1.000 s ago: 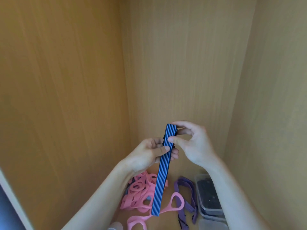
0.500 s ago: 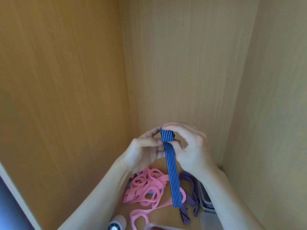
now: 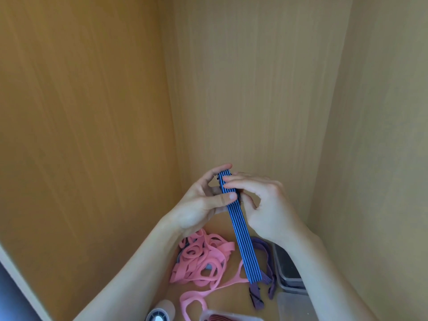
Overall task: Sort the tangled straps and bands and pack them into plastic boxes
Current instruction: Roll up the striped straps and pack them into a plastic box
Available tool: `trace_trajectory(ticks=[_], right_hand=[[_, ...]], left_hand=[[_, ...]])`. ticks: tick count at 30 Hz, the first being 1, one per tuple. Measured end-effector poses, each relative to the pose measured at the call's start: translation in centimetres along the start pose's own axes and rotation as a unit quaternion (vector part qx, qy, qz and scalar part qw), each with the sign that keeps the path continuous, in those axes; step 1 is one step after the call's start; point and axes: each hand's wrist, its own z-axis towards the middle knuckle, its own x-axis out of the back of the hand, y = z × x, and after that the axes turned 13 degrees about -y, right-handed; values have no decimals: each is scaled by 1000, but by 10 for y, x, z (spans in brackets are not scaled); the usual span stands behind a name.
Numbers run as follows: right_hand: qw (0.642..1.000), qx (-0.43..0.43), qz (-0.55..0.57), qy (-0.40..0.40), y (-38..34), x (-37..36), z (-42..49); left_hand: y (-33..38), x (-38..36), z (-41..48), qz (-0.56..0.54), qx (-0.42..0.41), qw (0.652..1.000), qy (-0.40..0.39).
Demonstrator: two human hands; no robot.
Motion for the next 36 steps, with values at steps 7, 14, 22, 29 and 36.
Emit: trace_trajectory(ticks=[7, 14, 22, 29, 36], right_hand=[[963, -188, 193, -2, 12, -2, 1], [918, -209, 328, -78, 23, -2, 3], [939, -177, 295, -1, 19, -9, 2], [968, -146, 202, -21, 10, -26, -8], [986, -101, 128, -46, 7, -35, -14]], left_hand=[[-13, 10, -4, 76, 33, 996, -31], [-18, 9, -4, 77, 53, 995, -34], [-33, 10, -4, 52, 63, 997, -13], [-51, 1, 0, 59, 69, 996, 21], [-50, 0, -3, -87, 55, 995, 13]])
